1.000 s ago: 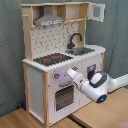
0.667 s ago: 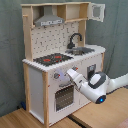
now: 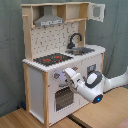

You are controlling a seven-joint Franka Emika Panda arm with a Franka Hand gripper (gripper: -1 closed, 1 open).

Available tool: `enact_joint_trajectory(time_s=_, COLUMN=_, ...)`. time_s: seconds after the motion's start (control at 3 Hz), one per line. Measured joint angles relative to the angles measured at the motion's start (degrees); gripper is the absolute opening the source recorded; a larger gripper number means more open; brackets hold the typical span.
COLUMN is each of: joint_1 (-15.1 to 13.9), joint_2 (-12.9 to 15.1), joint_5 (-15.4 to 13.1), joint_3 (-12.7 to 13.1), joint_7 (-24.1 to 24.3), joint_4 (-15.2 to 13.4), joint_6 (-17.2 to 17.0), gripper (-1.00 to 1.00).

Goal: Play with the kitchen

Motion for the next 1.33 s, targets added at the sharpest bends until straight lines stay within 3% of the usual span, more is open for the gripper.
enact_joint_trajectory(time_s=0.33, joint_1=-2.50, joint_2=-2.02, joint_5=0.00, joint_3=0.23, joint_7=2.44, joint_4=3.22, joint_6=2.95, gripper=1.00)
enact_joint_trajectory(time_s=1.0, joint_1=-10.27, joint_2=-2.43, joint_5=0.23, joint_3=2.44, joint_7=3.07, joint_4=9.16, joint_6=8.39, gripper=1.00)
enact_joint_trajectory(time_s=1.33, joint_1=-10.33, joint_2=-2.43, joint_5=0.35, joint_3=2.44, joint_7=3.08, joint_4=9.16, joint_6=8.61, gripper=1.00)
